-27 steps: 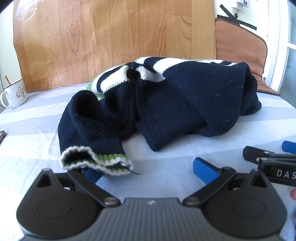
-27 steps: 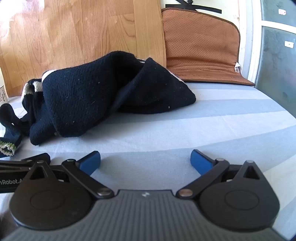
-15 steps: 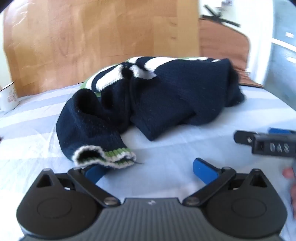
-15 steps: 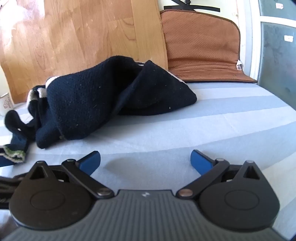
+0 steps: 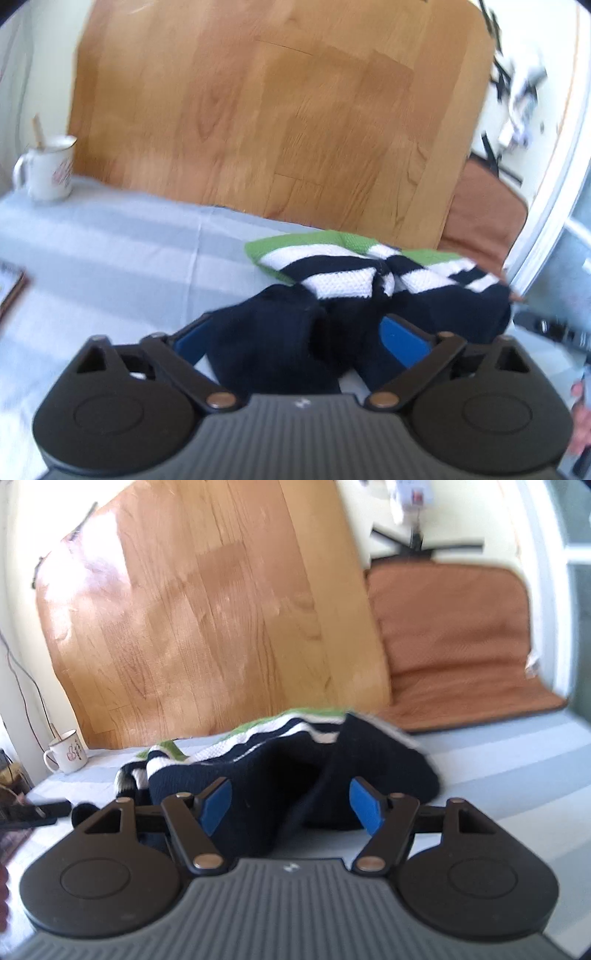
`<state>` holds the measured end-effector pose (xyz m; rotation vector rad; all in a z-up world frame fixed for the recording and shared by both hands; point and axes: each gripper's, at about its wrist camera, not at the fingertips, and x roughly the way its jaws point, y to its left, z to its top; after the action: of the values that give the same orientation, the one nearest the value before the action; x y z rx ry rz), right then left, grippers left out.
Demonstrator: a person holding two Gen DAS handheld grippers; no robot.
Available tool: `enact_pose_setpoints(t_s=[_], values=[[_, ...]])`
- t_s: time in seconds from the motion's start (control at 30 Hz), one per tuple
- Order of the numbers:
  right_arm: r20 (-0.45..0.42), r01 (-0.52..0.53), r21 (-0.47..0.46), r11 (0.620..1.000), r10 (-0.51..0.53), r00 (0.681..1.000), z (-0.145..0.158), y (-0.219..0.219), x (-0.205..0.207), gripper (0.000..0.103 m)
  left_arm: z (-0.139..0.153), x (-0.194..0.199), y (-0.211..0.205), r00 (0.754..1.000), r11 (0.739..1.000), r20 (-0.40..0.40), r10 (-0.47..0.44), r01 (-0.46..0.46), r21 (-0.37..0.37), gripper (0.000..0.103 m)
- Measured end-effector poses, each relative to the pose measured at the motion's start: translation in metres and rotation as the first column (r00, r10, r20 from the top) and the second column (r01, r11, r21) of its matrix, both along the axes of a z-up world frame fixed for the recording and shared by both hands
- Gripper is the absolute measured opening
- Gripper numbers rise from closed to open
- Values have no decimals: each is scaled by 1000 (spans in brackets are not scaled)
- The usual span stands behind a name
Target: Fold small clothes
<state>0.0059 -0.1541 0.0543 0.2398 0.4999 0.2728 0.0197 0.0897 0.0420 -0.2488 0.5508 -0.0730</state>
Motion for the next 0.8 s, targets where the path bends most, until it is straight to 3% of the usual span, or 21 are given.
enact_pose_setpoints(t_s=[0.03, 0.1, 0.13, 0.17, 0.23, 0.4, 0.43, 0.53, 0.6, 0.67, 0.7, 0.8], values=[[-37, -9, 28, 1000, 10, 999, -4, 4, 12, 73, -5, 2, -4, 1000, 1000, -3, -12, 12, 27, 76], [-86, -16, 60, 998, 21, 996, -12, 8, 29, 55, -13, 14, -16, 999, 996, -44, -1, 5, 85, 19], [-104, -17, 57, 998, 23, 994, -14, 10, 31, 26, -18, 18, -17, 997, 996, -71, 15, -9, 90, 13], [-109, -24, 55, 998, 29, 994, -12, 11, 30, 18, -19, 17, -15, 997, 998, -77, 22, -17, 64, 12], [-49, -51, 35, 998, 53, 997, 0, 13, 15, 11, -13, 3, -7, 999, 1000, -47, 22, -21, 21, 11], [-18, -173, 37, 984, 173, 985, 25, 0, -33, 9, 15, -54, 26, 998, 998, 61, 28, -25, -50, 11], [-13, -209, 51, 977, 210, 978, 28, -7, -48, 3, 20, -68, 34, 997, 997, 79, 28, -22, -70, 11], [19, -383, 98, 919, 383, 924, 39, -15, -94, 3, 28, -110, 56, 994, 992, 104, 41, -28, -123, 11], [20, -486, 60, 872, 486, 874, 41, -15, -126, 3, 24, -139, 68, 994, 989, 102, 45, -30, -147, 11], [24, -531, 23, 847, 531, 847, 42, -17, -145, 3, 15, -157, 75, 996, 987, 70, 50, -39, -155, 10], [22, -521, 5, 854, 521, 853, 42, -19, -148, 3, 9, -163, 79, 997, 986, 46, 55, -47, -157, 9], [24, -360, -29, 932, 361, 932, 43, -29, -133, 10, 0, -172, 82, 998, 988, 13, 61, -59, -143, 9]])
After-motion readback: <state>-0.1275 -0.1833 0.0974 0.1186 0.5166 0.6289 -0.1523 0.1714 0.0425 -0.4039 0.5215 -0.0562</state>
